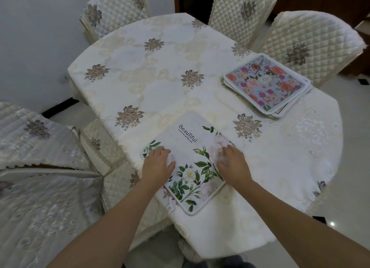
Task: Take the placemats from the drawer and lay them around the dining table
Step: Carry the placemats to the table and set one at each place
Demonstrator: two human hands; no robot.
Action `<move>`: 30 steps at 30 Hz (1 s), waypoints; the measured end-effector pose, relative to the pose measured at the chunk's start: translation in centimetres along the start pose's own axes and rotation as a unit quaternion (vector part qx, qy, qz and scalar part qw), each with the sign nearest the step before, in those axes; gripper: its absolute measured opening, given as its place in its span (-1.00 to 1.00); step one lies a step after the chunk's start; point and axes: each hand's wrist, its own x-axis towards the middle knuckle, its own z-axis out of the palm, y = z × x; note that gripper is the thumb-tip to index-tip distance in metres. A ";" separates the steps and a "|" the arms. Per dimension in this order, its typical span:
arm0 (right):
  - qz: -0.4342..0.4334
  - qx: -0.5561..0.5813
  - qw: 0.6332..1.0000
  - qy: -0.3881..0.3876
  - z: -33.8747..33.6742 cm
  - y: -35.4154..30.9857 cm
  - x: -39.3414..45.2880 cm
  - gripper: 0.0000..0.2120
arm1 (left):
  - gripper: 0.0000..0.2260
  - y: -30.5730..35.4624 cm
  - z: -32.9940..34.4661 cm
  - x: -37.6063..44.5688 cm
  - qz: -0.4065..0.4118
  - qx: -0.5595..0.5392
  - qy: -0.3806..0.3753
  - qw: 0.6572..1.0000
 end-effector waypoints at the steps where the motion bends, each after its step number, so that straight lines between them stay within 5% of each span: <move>1: -0.004 -0.014 1.000 -0.015 -0.1 -0.2 0.7 -0.47 | -0.57 0.3 -0.1 1.0 0.017 0.017 -0.018 1.000; 10: -0.040 -0.107 0.992 -0.060 -0.2 -1.1 3.5 -0.52 | -0.48 4.2 0.6 8.9 0.122 0.125 -0.120 0.977; 22: -0.082 -0.133 0.986 -0.062 0.3 -1.2 7.5 -0.34 | -0.51 8.9 2.2 15.3 0.231 0.166 -0.112 0.952; 30: -0.099 -0.137 0.983 -0.072 0.0 -0.5 7.7 -0.34 | -0.51 9.2 1.8 15.5 0.228 0.176 -0.130 0.949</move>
